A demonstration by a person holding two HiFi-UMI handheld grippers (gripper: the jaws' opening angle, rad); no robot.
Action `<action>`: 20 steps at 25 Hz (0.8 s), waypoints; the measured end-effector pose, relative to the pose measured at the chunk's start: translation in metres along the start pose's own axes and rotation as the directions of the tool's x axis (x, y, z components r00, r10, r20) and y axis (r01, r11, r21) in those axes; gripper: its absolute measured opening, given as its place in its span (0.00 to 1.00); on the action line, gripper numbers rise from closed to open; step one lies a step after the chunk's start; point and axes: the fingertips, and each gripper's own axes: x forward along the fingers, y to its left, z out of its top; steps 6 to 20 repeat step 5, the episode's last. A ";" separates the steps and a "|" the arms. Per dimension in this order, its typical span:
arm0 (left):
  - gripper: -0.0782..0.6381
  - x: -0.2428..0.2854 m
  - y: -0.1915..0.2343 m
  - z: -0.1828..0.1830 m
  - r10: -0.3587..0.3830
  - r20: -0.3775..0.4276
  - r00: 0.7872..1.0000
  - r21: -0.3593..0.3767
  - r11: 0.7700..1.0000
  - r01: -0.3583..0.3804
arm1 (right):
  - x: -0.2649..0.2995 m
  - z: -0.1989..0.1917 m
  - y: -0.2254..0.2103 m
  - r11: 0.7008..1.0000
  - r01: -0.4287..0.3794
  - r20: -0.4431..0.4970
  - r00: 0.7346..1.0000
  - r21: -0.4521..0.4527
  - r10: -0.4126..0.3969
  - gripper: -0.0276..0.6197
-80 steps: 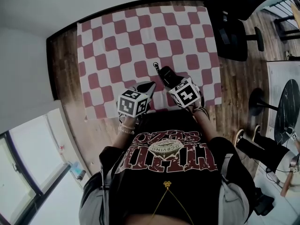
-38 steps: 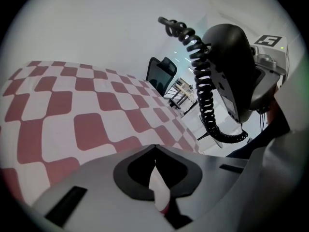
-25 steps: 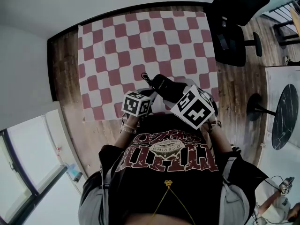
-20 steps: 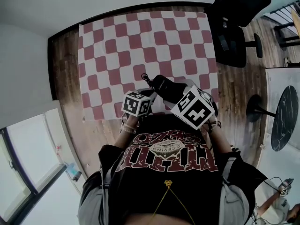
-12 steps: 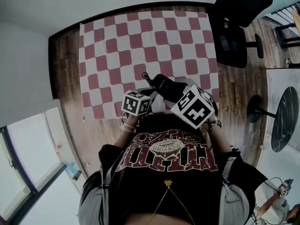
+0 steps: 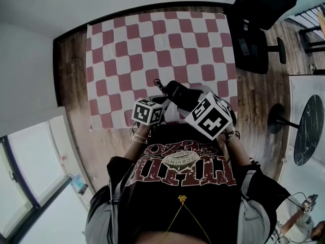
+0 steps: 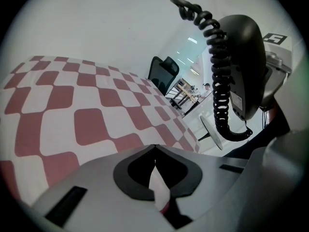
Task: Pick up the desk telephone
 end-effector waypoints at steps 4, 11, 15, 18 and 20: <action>0.12 -0.001 0.002 0.000 0.004 0.003 1.000 -0.003 1.000 -0.004 | 0.002 0.000 0.000 1.000 -0.003 -0.005 1.000 -0.006 0.003 0.47; 0.12 -0.001 0.002 0.000 0.004 0.004 1.000 -0.003 1.000 -0.004 | 0.003 0.000 0.000 1.000 -0.004 -0.006 1.000 -0.008 0.004 0.47; 0.12 -0.001 0.002 0.000 0.004 0.004 1.000 -0.003 1.000 -0.004 | 0.003 0.000 0.000 1.000 -0.004 -0.006 1.000 -0.008 0.004 0.47; 0.12 -0.001 0.002 0.000 0.004 0.004 1.000 -0.003 1.000 -0.004 | 0.003 0.000 0.000 1.000 -0.004 -0.006 1.000 -0.008 0.004 0.47; 0.12 -0.001 0.002 0.000 0.004 0.004 1.000 -0.003 1.000 -0.004 | 0.003 0.000 0.000 1.000 -0.004 -0.006 1.000 -0.008 0.004 0.47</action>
